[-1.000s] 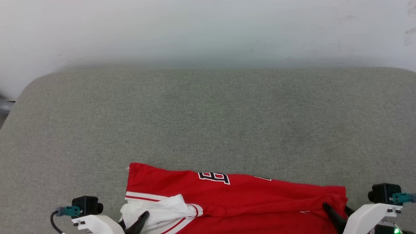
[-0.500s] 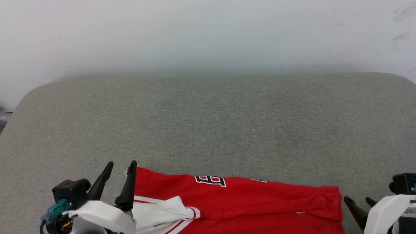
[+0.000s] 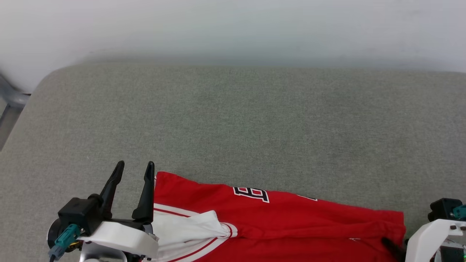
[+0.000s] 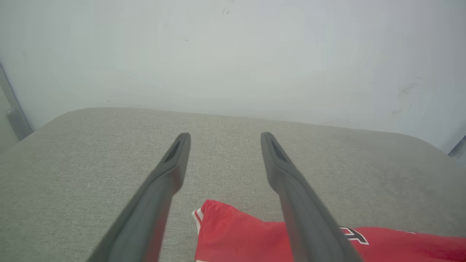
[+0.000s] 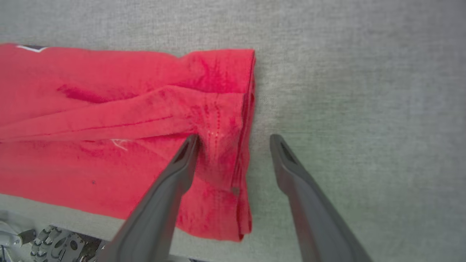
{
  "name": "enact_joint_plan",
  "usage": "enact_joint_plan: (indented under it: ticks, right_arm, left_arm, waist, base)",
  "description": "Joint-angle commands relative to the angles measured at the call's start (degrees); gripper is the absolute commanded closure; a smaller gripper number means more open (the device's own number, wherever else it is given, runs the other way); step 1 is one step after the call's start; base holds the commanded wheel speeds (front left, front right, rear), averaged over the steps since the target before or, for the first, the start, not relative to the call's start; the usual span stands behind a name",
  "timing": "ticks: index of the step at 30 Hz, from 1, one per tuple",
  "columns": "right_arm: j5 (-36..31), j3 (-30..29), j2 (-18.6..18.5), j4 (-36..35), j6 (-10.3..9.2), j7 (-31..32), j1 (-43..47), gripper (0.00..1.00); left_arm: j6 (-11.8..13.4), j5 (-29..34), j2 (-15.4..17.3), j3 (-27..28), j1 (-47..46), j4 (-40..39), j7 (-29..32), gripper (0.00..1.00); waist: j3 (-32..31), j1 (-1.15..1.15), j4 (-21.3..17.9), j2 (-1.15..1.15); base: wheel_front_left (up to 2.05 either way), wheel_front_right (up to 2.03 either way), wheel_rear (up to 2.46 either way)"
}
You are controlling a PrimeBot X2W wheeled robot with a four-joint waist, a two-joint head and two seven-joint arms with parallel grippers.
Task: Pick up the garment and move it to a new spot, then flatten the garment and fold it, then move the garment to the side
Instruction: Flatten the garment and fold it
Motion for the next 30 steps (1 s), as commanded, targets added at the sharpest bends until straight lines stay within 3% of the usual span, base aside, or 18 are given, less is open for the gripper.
enact_joint_plan:
  ticks: [1,8,9,11,23,30]
  right_arm:
    - [0.05,0.48,0.83,1.31,-0.05,0.32,-1.35,0.00]
    - [1.68,3.25,2.34,6.92,-0.02,2.72,-1.95,0.00]
    - [2.20,3.63,2.48,7.77,-0.02,3.24,-2.14,0.50]
    - [2.95,4.06,2.40,8.73,0.05,4.04,-2.37,1.00]
    - [3.96,1.59,-2.05,6.56,-0.05,1.94,-7.21,1.00]
    - [1.55,-5.55,-4.40,6.97,-0.06,4.53,-9.68,1.00]
  left_arm:
    - [-0.42,0.82,-0.39,0.32,-0.71,-0.25,-0.26,0.00]
    - [-1.61,2.26,-1.64,0.59,-1.28,0.13,-0.27,0.00]
    - [-1.87,2.44,-1.77,0.59,-1.41,0.18,-0.26,0.00]
    - [-2.14,2.82,-1.94,0.49,-1.56,0.40,-0.27,0.00]
    - [-1.90,4.05,-1.84,-0.27,0.61,1.48,-0.16,0.00]
    - [-1.45,4.28,-1.17,-0.41,1.08,0.70,0.31,0.00]
  waist:
    - [1.90,0.00,1.24,-0.01]
    - [2.95,0.00,1.91,-0.01]
    - [2.98,0.00,1.94,-0.01]
    - [2.88,0.00,1.95,-0.01]
    - [-1.24,0.00,0.25,-0.01]
    - [-1.98,0.00,-0.81,-0.01]
  base:
    - [0.00,0.00,0.00]
    - [0.00,0.00,0.00]
    - [0.00,0.00,0.00]
    - [0.00,0.00,0.00]
    - [0.00,0.00,0.00]
    - [0.00,0.00,0.00]
